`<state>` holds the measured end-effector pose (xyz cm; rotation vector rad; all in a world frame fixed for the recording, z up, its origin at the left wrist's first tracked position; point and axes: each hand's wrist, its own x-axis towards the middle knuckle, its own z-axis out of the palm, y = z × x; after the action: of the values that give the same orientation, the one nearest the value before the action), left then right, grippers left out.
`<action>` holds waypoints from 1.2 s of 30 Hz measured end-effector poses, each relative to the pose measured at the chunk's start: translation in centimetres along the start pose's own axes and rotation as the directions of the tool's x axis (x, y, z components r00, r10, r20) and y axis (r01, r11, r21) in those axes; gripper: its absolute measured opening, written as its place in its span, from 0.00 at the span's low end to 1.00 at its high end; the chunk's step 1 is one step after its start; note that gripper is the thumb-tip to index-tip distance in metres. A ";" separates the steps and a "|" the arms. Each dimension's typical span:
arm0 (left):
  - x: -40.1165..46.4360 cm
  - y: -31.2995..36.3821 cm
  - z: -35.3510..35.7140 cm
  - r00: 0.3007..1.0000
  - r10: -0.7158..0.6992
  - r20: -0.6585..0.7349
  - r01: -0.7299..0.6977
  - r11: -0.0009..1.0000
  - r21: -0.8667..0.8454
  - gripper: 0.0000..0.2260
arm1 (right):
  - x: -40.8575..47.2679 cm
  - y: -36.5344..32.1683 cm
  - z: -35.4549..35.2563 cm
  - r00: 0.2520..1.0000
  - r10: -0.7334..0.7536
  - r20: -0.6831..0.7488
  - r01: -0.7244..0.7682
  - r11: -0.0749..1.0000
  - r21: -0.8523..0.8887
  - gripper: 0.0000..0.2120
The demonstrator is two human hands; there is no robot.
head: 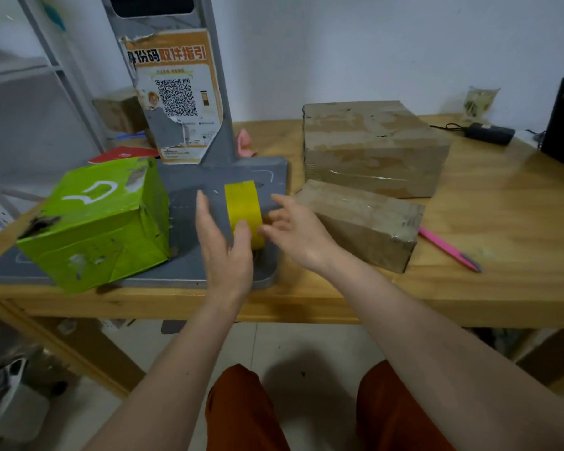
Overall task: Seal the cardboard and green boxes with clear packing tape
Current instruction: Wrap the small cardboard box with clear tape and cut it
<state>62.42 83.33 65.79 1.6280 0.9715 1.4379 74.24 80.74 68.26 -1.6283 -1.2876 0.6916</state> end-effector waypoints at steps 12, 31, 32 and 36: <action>3.4 3.4 13.1 0.621 -0.240 0.746 -0.523 0.582 0.623 0.28 | -4.1 4.4 -10.8 0.981 0.177 -0.084 -0.139 0.329 -0.934 0.33; 5.6 1.9 13.8 0.510 -0.293 0.808 -0.635 0.506 0.584 0.25 | 5.7 6.6 -12.0 0.971 0.236 -0.041 -0.145 0.444 -0.884 0.26; 5.3 1.9 13.6 0.517 -0.288 0.806 -0.620 0.523 0.585 0.25 | 5.9 6.6 -11.9 0.973 0.226 -0.044 -0.144 0.447 -0.883 0.26; 4.2 2.2 13.8 0.585 -0.319 0.746 -0.571 0.492 0.658 0.28 | 6.3 6.4 -12.0 0.972 0.226 -0.064 -0.168 0.478 -0.862 0.26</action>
<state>76.63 85.53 68.30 2.8018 1.0105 -0.0789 89.12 82.79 68.25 -2.6352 -1.6362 0.1646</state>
